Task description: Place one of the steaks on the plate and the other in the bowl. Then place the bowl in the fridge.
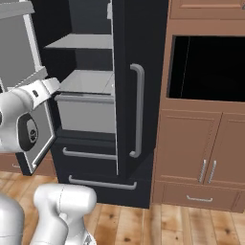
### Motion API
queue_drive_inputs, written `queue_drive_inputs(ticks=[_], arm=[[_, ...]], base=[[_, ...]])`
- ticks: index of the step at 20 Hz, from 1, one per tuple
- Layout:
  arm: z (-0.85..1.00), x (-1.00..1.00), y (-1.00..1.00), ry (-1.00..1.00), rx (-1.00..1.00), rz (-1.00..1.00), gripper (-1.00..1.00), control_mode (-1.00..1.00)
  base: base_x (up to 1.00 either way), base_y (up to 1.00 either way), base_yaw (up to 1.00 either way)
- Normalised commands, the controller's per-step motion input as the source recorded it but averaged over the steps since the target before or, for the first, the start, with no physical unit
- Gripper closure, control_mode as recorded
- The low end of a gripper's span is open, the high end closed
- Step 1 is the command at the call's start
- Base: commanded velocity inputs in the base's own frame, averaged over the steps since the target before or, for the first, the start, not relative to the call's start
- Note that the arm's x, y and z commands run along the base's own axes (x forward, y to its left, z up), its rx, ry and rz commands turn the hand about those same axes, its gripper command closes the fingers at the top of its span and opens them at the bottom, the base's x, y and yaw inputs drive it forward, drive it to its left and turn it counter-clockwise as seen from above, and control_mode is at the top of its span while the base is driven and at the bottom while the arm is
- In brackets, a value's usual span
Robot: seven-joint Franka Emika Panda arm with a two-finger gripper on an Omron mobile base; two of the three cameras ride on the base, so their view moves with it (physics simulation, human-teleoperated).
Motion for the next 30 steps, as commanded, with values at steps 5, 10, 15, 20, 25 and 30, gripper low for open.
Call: queue_drive_inputs(ticks=[5,10,15,20,25,30], arm=[[0.11,0.0,-0.02,0.1,0.79,-0.02,1.0,-1.0],[0.3,0.0,-0.03,0.34,0.28,-0.09,1.0,-1.0],[0.34,-0.12,-0.06,0.45,0.03,-0.08,1.0,-1.0],[0.02,-0.68,-0.43,0.0,0.02,0.04,1.0,-1.0],[-0.04,-0.73,-0.16,-0.06,0.0,0.09,1.0,-1.0],[-0.04,-0.52,-0.07,0.0,0.0,0.02,1.0,-1.0]], base=[[0.0,0.0,0.0],[0.0,0.0,0.0],[0.0,0.0,0.0],[0.0,0.0,0.0],[0.0,0.0,0.0],[0.0,0.0,0.0]])
